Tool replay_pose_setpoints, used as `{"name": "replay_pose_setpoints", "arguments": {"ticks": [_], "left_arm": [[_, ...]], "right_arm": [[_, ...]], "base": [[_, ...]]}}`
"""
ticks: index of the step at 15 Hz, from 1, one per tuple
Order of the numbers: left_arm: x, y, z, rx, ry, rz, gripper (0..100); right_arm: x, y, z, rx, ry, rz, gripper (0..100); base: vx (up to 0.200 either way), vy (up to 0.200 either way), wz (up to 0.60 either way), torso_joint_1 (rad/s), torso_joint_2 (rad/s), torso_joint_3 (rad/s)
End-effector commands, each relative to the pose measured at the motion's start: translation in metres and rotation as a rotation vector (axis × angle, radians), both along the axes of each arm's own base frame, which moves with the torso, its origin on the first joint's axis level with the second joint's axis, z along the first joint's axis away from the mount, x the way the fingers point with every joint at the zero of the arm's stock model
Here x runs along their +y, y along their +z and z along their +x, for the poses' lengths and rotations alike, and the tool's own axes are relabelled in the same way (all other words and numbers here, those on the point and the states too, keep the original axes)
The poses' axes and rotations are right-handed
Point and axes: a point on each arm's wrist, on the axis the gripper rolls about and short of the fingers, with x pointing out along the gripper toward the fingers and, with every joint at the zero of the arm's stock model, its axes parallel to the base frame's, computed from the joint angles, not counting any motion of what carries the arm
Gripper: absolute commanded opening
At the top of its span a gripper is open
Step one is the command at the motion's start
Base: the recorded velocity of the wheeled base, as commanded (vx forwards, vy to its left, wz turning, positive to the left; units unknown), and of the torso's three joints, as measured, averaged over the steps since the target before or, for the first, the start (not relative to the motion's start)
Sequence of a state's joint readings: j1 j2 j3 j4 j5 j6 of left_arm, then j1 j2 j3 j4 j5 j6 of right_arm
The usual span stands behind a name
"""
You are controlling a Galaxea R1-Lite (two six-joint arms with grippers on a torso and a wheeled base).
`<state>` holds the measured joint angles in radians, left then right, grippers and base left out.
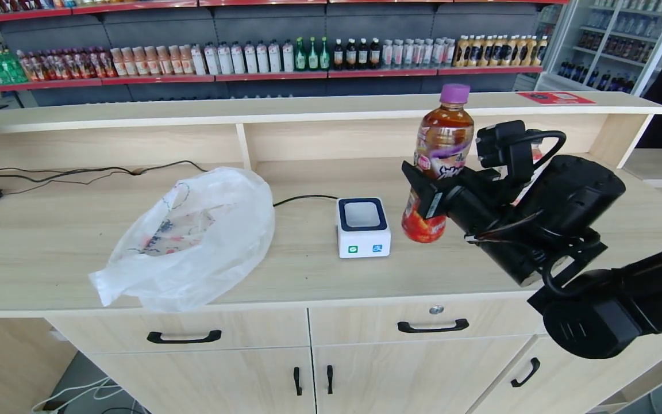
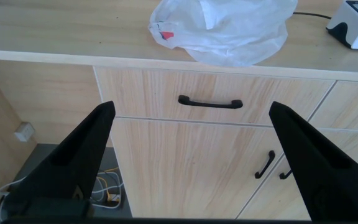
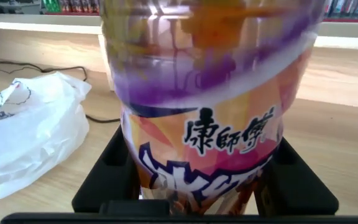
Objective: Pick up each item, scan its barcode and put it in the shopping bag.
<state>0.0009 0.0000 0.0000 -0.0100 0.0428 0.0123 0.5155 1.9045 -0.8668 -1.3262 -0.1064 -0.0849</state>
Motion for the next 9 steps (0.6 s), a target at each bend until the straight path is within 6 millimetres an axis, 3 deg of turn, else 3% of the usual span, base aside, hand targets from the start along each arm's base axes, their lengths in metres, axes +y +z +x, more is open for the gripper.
{"name": "replay_pose_setpoints", "arguments": {"ticks": [1, 4, 6, 7, 9], "left_arm": [[0.0, 0.0, 0.0, -0.001, 0.001, 0.0, 100], [0.0, 0.0, 0.0, -0.001, 0.001, 0.0, 100], [0.0, 0.0, 0.0, -0.001, 0.001, 0.0, 100], [0.0, 0.0, 0.0, 0.001, 0.001, 0.0, 100], [0.0, 0.0, 0.0, -0.001, 0.001, 0.0, 100]], "right_arm": [[0.002, -0.013, 0.014, -0.023, 0.014, -0.037, 0], [0.003, -0.014, 0.021, -0.089, 0.019, -0.049, 0], [-0.01, -0.013, 0.026, -0.102, -0.026, -0.052, 0], [-0.023, -0.003, 0.026, -0.124, -0.086, -0.049, 0], [-0.028, 0.006, 0.021, -0.129, -0.097, -0.047, 0]], "base": [[0.0, 0.0, 0.0, 0.0, 0.0, 0.0], [0.0, 0.0, 0.0, 0.0, 0.0, 0.0], [0.0, 0.0, 0.0, 0.0, 0.0, 0.0], [0.0, 0.0, 0.0, 0.0, 0.0, 0.0], [0.0, 0.0, 0.0, 0.0, 0.0, 0.0]]}}
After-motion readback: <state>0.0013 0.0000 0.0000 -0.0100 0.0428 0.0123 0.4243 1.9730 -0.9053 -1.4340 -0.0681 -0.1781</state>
